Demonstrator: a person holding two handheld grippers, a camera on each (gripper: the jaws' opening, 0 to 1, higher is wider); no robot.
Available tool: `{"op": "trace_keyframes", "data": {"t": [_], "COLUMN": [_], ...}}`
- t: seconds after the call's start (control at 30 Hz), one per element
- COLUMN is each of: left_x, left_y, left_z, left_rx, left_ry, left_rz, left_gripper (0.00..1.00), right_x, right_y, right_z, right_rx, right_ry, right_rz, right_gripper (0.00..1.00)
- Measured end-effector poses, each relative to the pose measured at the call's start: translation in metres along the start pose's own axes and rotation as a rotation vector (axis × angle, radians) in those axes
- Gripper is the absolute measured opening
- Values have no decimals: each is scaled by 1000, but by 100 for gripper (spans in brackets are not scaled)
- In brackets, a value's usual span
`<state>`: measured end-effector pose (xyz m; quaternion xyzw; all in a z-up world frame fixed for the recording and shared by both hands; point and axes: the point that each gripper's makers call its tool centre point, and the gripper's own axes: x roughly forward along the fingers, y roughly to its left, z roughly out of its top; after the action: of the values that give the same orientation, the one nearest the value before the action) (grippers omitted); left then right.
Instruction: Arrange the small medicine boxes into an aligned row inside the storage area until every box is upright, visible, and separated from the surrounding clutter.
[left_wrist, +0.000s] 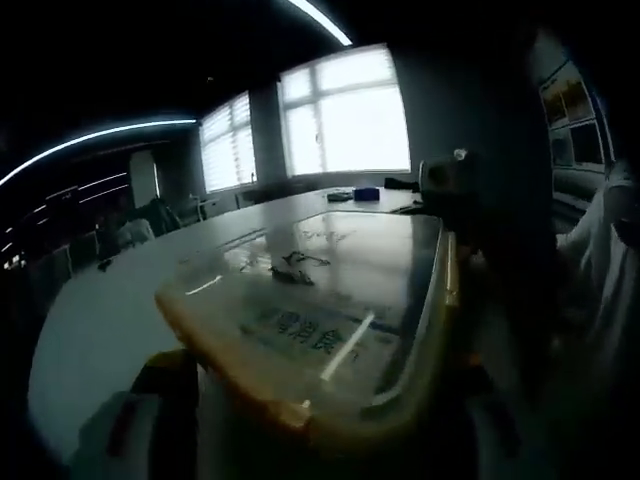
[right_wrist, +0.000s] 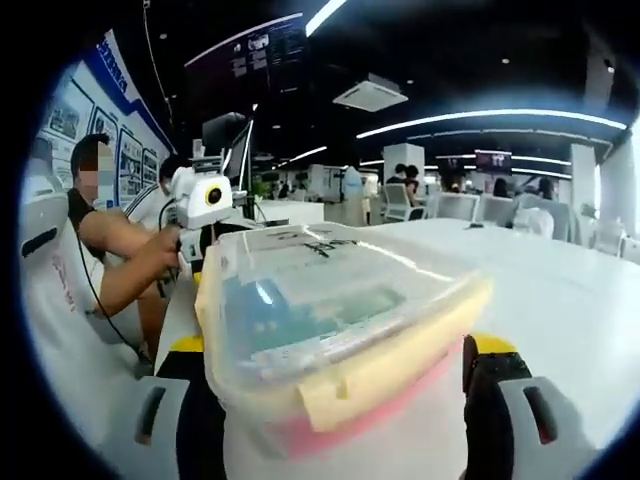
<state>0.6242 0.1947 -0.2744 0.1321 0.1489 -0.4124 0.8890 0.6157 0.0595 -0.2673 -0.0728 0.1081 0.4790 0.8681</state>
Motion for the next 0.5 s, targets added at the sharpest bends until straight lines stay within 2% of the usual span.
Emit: {"op": "trace_keyframes", "data": {"t": [0.1, 0.5], "left_x": [19, 82], "left_y": [8, 36], "left_z": [5, 28], "left_rx": [-9, -43], "left_ry": [14, 35], "left_rz": [5, 23], "left_gripper": [97, 100], "right_x": [2, 11], "right_y": [-17, -87], "right_z": [-1, -1], "right_rx": [-9, -11], "right_ry": [30, 49], "right_rz": [-12, -15], "right_gripper": [100, 100]}}
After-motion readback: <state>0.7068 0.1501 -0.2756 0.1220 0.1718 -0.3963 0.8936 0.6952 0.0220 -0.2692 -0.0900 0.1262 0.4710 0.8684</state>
